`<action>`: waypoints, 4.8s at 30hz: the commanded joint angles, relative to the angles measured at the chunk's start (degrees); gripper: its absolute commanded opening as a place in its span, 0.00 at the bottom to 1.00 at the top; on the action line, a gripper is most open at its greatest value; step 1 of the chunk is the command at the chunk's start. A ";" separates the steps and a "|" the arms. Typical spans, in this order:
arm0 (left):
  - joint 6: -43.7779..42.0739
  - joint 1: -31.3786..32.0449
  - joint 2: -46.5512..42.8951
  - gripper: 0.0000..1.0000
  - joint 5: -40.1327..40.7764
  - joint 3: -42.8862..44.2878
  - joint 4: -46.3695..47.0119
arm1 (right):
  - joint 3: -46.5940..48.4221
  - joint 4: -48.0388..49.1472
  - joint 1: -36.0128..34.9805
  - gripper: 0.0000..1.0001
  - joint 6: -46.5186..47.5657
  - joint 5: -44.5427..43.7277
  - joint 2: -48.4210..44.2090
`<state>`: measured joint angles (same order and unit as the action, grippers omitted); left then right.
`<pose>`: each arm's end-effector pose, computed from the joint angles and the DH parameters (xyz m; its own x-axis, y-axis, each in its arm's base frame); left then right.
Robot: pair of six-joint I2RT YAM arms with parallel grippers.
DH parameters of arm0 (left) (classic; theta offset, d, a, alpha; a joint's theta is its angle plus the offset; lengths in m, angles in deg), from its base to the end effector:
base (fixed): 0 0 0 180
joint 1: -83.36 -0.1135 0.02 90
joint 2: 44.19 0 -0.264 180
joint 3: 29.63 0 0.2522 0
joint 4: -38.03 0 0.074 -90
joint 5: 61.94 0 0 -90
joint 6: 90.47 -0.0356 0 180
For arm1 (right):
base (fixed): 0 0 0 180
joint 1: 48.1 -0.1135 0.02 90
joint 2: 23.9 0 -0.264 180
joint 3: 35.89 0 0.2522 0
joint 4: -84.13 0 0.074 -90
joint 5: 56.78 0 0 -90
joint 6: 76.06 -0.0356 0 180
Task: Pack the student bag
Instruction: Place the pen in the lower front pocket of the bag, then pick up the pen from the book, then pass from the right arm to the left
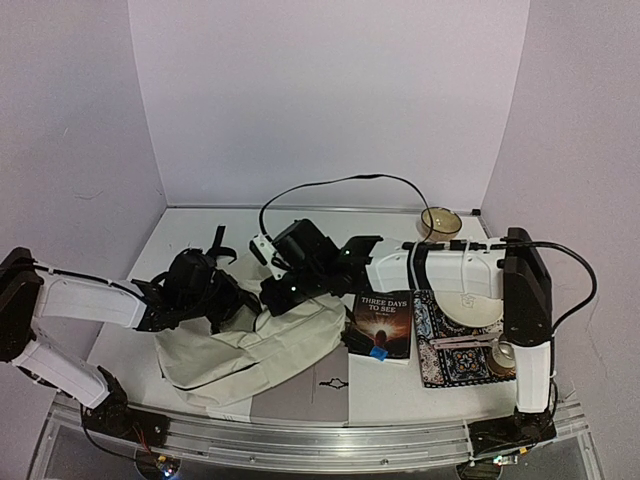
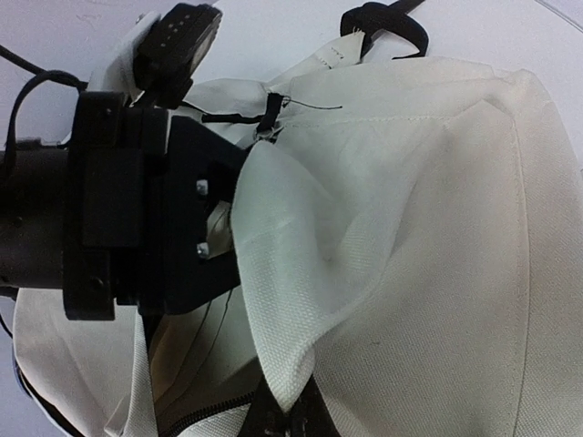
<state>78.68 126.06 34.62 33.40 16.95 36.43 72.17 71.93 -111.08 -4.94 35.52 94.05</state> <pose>0.2029 -0.1827 0.1770 -0.6844 -0.6991 -0.2073 -0.2854 0.5184 -0.8061 0.2230 0.4405 0.2622 -0.4552 -0.1808 -0.8719 -0.8029 0.5066 0.3141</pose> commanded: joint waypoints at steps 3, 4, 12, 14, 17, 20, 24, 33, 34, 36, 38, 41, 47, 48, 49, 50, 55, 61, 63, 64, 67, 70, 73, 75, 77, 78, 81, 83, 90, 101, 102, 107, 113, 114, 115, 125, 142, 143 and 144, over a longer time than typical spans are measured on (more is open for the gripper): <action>-3.55 -0.62 3.66 0.34 -1.20 4.77 4.89 | -0.89 3.62 -0.48 0.00 -1.05 2.39 -1.48; -3.91 -0.66 3.83 0.38 -1.50 4.68 4.90 | -1.17 3.62 -0.48 0.00 -0.91 1.94 -1.64; -6.23 -0.65 0.29 0.67 -2.35 0.70 4.64 | -2.97 3.62 0.09 0.00 -0.02 -1.58 -2.52; -7.17 -0.65 -0.79 0.72 -2.85 -0.02 4.51 | -3.25 3.62 0.33 0.00 0.13 -2.19 -2.53; -7.67 -0.68 -2.44 0.77 -3.77 -1.35 4.21 | -3.66 3.55 0.70 0.00 0.24 -3.39 -2.46; -7.47 -0.67 -4.51 0.77 -4.31 -3.19 3.41 | -4.18 3.49 1.00 0.00 0.24 -3.98 -2.57; -8.28 -0.72 -8.28 0.74 -4.28 -4.63 -0.47 | -4.62 3.08 1.26 0.01 0.69 -4.19 -2.94; -16.44 -0.67 -19.60 0.77 2.16 0.24 -21.28 | -5.68 0.95 1.63 0.20 1.22 -2.76 -4.64; -17.19 -0.66 -20.96 0.78 2.87 0.70 -23.41 | -5.89 0.43 1.63 0.24 1.44 -2.77 -5.24; -18.54 -0.65 -22.97 0.79 4.70 1.39 -26.40 | -6.63 -1.12 1.72 0.34 2.21 -2.75 -6.77; -19.93 -0.66 -24.46 0.82 5.86 1.90 -28.20 | -8.19 -3.25 1.73 0.39 3.22 -2.94 -8.77; -22.19 -0.68 -25.34 0.86 6.90 2.71 -29.74 | -11.36 -6.52 2.13 0.44 4.61 -4.49 -12.73; -26.88 -0.72 -24.61 0.96 8.82 4.90 -31.07 | -18.34 -13.77 3.26 0.52 7.68 -6.89 -20.07; -27.59 -0.74 -24.56 0.97 9.31 5.29 -31.34 | -19.28 -15.36 3.62 0.53 8.09 -7.59 -21.01; -28.29 -0.77 -24.56 0.99 9.82 5.63 -31.62 | -20.22 -16.97 4.00 0.53 8.40 -8.15 -21.74; -28.77 -0.77 -24.61 0.99 10.27 5.84 -31.77 | -20.97 -18.35 4.46 0.53 8.70 -8.71 -22.53; -30.22 -0.76 -25.09 0.99 12.09 6.29 -32.11 | -25.37 -24.66 6.45 0.53 10.05 -10.96 -24.59; -31.09 -0.82 -24.75 0.99 12.28 6.77 -32.20 | -28.17 -27.59 6.62 0.52 10.48 -10.87 -22.72; -31.16 -0.79 -24.60 0.99 11.94 6.88 -32.17 | -28.39 -27.69 6.72 0.50 10.74 -10.28 -21.58; -31.15 -0.82 -24.58 0.99 11.74 6.90 -32.19 | -28.42 -27.73 6.84 0.50 10.87 -10.13 -20.86; -31.20 -0.74 -24.51 0.99 11.27 6.88 -32.19 | -28.00 -27.67 7.46 0.47 11.13 -9.13 -18.80; -31.35 -0.81 -24.77 0.99 10.89 6.80 -32.17 | -27.22 -27.69 7.77 0.45 11.37 -8.56 -16.60; -31.48 -0.76 -25.08 0.99 10.79 6.79 -32.20 | -26.78 -27.63 8.35 0.42 11.70 -7.98 -14.36; -31.63 -0.82 -25.11 0.99 10.75 6.94 -32.20 | -26.55 -27.56 8.69 0.40 11.78 -7.62 -13.09; -31.69 -0.81 -25.03 0.99 10.74 7.02 -32.20 | -26.28 -27.46 8.90 0.39 11.91 -7.33 -12.03; -31.69 -0.81 -25.00 0.99 10.76 7.08 -32.21 | -26.20 -27.41 8.98 0.38 11.93 -7.30 -11.43; -31.61 -0.81 -24.87 1.00 10.59 7.17 -32.21 | -26.31 -27.40 9.25 0.36 12.02 -7.32 -10.16; -31.55 -0.77 -24.70 0.99 10.46 7.30 -32.19 | -26.56 -27.32 9.53 0.35 11.93 -6.92 -9.71; -31.76 -0.76 -23.14 1.00 9.48 8.31 -32.17 | -27.79 -27.14 10.29 0.12 11.66 -7.20 -11.04; -30.99 -0.76 -20.32 0.99 2.75 10.43 -28.58 | -26.92 -27.40 10.50 0.00 7.42 -11.98 -22.17; -30.92 -0.80 -20.02 0.99 2.02 10.52 -27.94 | -26.28 -27.35 10.50 0.00 6.91 -11.88 -22.78; -30.33 -0.71 -17.63 0.98 -3.75 10.28 -22.29 | -23.64 -24.12 9.54 0.00 3.53 -8.93 -24.77; -29.38 1.77 -14.98 0.97 -7.36 10.98 -15.52 | -21.10 -19.87 6.75 0.00 0.50 -9.40 -25.10; -29.16 2.54 -14.61 0.97 -7.46 11.06 -14.07 | -20.81 -18.99 6.29 0.00 -0.17 -9.51 -24.98; -29.04 3.37 -14.03 0.96 -7.62 11.21 -12.85 | -20.56 -18.00 5.83 0.00 -0.92 -9.52 -24.83; -26.60 7.57 -6.72 0.89 -9.25 13.31 -3.37 | -19.65 -6.62 1.86 0.00 -6.49 -7.51 -23.08; -27.93 10.66 0.19 0.59 -9.97 18.07 -1.97 | -15.44 -2.46 -0.37 0.00 -6.75 -4.58 -18.47; -27.98 10.66 0.00 0.54 -9.69 17.80 -1.97 | -15.37 -2.23 -0.36 0.00 -6.81 -4.64 -18.37; -28.06 10.67 -0.26 0.48 -9.31 17.49 -1.97 | -15.32 -2.10 -0.37 0.00 -6.86 -4.59 -18.24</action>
<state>50.57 136.59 34.88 23.59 32.90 32.23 53.99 68.34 -111.00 -11.41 30.67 75.13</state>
